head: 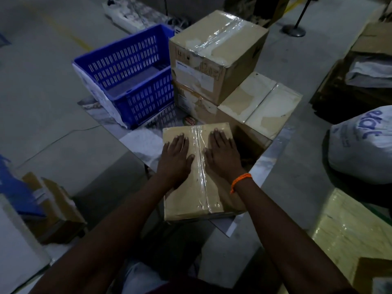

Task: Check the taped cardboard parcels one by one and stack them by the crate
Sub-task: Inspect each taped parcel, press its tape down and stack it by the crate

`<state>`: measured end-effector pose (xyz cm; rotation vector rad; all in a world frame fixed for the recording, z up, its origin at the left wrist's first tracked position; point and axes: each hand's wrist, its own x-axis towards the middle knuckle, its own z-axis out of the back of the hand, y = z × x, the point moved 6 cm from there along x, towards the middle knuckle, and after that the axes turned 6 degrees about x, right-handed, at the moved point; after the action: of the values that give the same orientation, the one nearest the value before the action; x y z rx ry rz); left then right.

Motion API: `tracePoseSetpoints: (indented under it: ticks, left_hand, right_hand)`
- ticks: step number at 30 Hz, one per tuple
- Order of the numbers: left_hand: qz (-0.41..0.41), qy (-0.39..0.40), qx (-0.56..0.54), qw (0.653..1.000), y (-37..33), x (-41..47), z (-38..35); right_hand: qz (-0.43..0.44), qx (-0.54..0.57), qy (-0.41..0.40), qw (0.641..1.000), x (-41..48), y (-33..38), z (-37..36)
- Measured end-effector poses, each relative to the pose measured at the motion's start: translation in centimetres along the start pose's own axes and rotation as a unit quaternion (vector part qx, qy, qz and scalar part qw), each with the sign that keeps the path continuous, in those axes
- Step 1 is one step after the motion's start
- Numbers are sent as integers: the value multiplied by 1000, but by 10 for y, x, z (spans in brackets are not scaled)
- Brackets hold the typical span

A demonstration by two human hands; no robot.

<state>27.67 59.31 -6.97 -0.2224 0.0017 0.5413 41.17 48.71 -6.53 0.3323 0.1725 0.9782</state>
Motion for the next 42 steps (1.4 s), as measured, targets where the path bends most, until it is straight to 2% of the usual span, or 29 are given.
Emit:
tracePoseSetpoints:
  ticks: [12,16,20,24,30,42]
  left_hand:
    - [-12,-2,44,999,3,4,-7]
    - [-12,30,53,998,-1,0,-2]
    - [-44,74,70,994,-12,-44,-5]
    - [-96,22,52,994,-20,-99,-20]
    - [-108,-80,31,990,-30,-137,-22]
    - [-108,-5,20,994,-24,-131,-30]
  right_hand:
    - [-2,-13,-3,1000,6,-3,-8]
    - [-2,6,10,1000,-2,-2,-1]
    - [42,32,13,999,-59,6,-5]
    - [64,5,-3,998,-116,1,-13]
    - [63,-9,-28,998,-157,1,-15]
    - [50,9,-21,998,-153,-1,-14]
